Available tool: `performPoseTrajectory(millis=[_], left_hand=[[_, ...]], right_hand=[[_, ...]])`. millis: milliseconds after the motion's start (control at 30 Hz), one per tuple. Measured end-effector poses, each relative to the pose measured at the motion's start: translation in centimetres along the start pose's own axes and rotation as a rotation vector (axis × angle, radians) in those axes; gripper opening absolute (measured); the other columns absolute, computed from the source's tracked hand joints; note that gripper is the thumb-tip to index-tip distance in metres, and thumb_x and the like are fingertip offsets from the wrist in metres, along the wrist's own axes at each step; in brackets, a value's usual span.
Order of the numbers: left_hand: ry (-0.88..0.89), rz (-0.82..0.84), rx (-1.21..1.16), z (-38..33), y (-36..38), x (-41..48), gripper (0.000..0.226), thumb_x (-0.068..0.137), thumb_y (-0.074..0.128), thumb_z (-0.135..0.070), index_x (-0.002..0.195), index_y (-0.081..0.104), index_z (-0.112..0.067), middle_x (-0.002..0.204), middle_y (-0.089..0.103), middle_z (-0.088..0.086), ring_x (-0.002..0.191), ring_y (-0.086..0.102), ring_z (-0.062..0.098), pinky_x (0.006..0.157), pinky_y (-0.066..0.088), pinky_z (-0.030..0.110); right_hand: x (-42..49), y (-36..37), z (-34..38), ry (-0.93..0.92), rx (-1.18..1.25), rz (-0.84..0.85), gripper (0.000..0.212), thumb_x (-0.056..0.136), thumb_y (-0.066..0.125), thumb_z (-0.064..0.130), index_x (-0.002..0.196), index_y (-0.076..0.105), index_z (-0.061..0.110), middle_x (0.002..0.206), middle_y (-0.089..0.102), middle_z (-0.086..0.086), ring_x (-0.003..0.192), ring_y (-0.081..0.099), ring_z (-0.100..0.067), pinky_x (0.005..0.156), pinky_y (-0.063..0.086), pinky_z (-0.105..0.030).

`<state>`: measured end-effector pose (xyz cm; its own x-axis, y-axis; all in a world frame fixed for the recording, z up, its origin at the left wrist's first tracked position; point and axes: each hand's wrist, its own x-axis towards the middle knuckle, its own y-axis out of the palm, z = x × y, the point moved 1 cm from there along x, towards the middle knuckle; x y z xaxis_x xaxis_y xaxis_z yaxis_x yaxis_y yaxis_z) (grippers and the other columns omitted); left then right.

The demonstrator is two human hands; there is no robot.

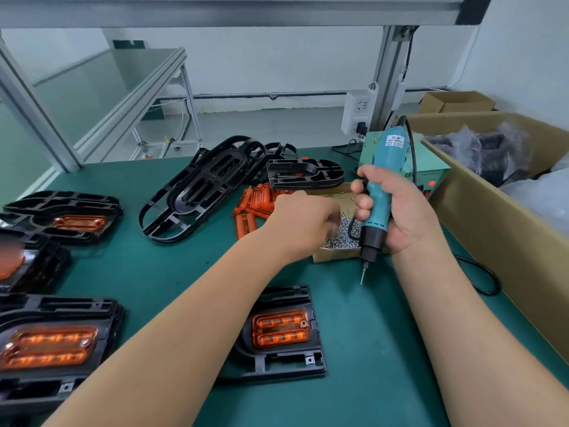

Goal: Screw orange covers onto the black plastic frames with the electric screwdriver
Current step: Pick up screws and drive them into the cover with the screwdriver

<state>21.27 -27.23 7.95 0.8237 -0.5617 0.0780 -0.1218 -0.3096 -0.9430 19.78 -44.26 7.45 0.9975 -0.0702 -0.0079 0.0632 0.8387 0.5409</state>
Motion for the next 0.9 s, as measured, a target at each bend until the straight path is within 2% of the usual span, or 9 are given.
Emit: performPoseTrajectory(millis=[200, 267, 333, 400, 467, 567, 667, 733, 900], left_hand=[[-0.047, -0.023, -0.106, 0.5, 0.1, -0.4, 0.013, 0.104, 0.059, -0.022, 0.097, 0.062, -0.033, 0.088, 0.065, -0.013, 0.104, 0.059, 0.021, 0.104, 0.036, 0.043], [-0.069, -0.035, -0.232, 0.6, 0.0, -0.8, 0.012, 0.106, 0.057, -0.021, 0.097, 0.061, -0.028, 0.087, 0.062, -0.012, 0.097, 0.058, 0.019, 0.097, 0.042, 0.042], [-0.095, -0.074, -0.386, 0.6, -0.4, -1.2, 0.010, 0.107, 0.055, -0.021, 0.101, 0.062, -0.022, 0.093, 0.064, -0.006, 0.089, 0.060, 0.015, 0.082, 0.049, 0.035], [-0.177, -0.152, -0.661, 0.8, -1.2, -1.8, 0.011, 0.107, 0.055, -0.019, 0.101, 0.063, -0.020, 0.091, 0.067, 0.000, 0.076, 0.062, 0.010, 0.067, 0.053, 0.026], [-0.285, -0.180, -1.092, 1.2, -2.2, -3.0, 0.012, 0.108, 0.055, -0.015, 0.099, 0.064, -0.014, 0.082, 0.064, 0.002, 0.069, 0.062, 0.010, 0.059, 0.055, 0.024], [-0.359, -0.066, -1.634, 2.2, -3.2, -5.8, 0.011, 0.108, 0.055, -0.013, 0.101, 0.060, -0.007, 0.078, 0.058, 0.003, 0.065, 0.057, 0.009, 0.053, 0.051, 0.018], [-0.419, 0.084, -2.001, 2.7, -3.3, -8.9, 0.002, 0.102, 0.055, -0.009, 0.101, 0.056, -0.007, 0.084, 0.058, 0.006, 0.068, 0.055, 0.010, 0.052, 0.049, 0.015], [-0.437, 0.144, -2.065, 2.6, -2.9, -10.5, 0.003, 0.097, 0.057, -0.009, 0.099, 0.056, -0.007, 0.088, 0.060, 0.008, 0.068, 0.054, 0.010, 0.049, 0.046, 0.014], [-0.418, 0.146, -1.861, 2.9, -2.1, -12.1, 0.006, 0.101, 0.061, -0.012, 0.095, 0.062, -0.011, 0.087, 0.059, 0.004, 0.060, 0.045, 0.006, 0.044, 0.033, 0.013]], right_hand=[[0.1, 0.0, -0.1, -0.015, -0.014, -0.012, 0.037, 0.096, 0.066, 0.015, 0.124, 0.044, 0.010, 0.078, 0.064, -0.006, 0.050, 0.052, -0.010, 0.044, 0.047, -0.022], [0.0, 0.0, -0.2, -0.011, -0.020, -0.015, 0.034, 0.097, 0.065, 0.015, 0.124, 0.044, 0.010, 0.077, 0.064, -0.006, 0.050, 0.052, -0.010, 0.044, 0.047, -0.022], [0.1, 0.1, -0.2, -0.006, -0.027, -0.019, 0.032, 0.098, 0.065, 0.015, 0.123, 0.045, 0.010, 0.077, 0.064, -0.005, 0.050, 0.052, -0.009, 0.043, 0.046, -0.021], [0.1, 0.2, -0.3, -0.001, -0.028, -0.032, 0.031, 0.098, 0.065, 0.014, 0.122, 0.046, 0.010, 0.076, 0.064, -0.004, 0.049, 0.051, -0.009, 0.043, 0.046, -0.021], [0.1, 0.4, -0.3, -0.005, -0.030, -0.038, 0.031, 0.098, 0.065, 0.014, 0.122, 0.046, 0.009, 0.076, 0.063, -0.004, 0.049, 0.051, -0.009, 0.043, 0.046, -0.021], [-0.2, 0.9, -0.5, -0.019, -0.027, -0.034, 0.029, 0.099, 0.063, 0.014, 0.121, 0.045, 0.009, 0.077, 0.063, -0.005, 0.049, 0.050, -0.009, 0.042, 0.045, -0.021], [-0.9, 2.2, -1.0, -0.049, 0.010, -0.019, 0.029, 0.099, 0.063, 0.014, 0.121, 0.044, 0.010, 0.078, 0.062, -0.005, 0.049, 0.050, -0.009, 0.042, 0.045, -0.022], [-1.6, 3.2, -1.5, -0.076, 0.062, -0.003, 0.028, 0.099, 0.063, 0.016, 0.119, 0.044, 0.011, 0.079, 0.061, -0.005, 0.050, 0.049, -0.009, 0.043, 0.045, -0.022], [-3.7, 5.3, -2.0, -0.157, 0.194, 0.078, 0.014, 0.103, 0.056, 0.030, 0.102, 0.057, 0.016, 0.076, 0.058, -0.004, 0.055, 0.051, -0.013, 0.049, 0.048, -0.024]])
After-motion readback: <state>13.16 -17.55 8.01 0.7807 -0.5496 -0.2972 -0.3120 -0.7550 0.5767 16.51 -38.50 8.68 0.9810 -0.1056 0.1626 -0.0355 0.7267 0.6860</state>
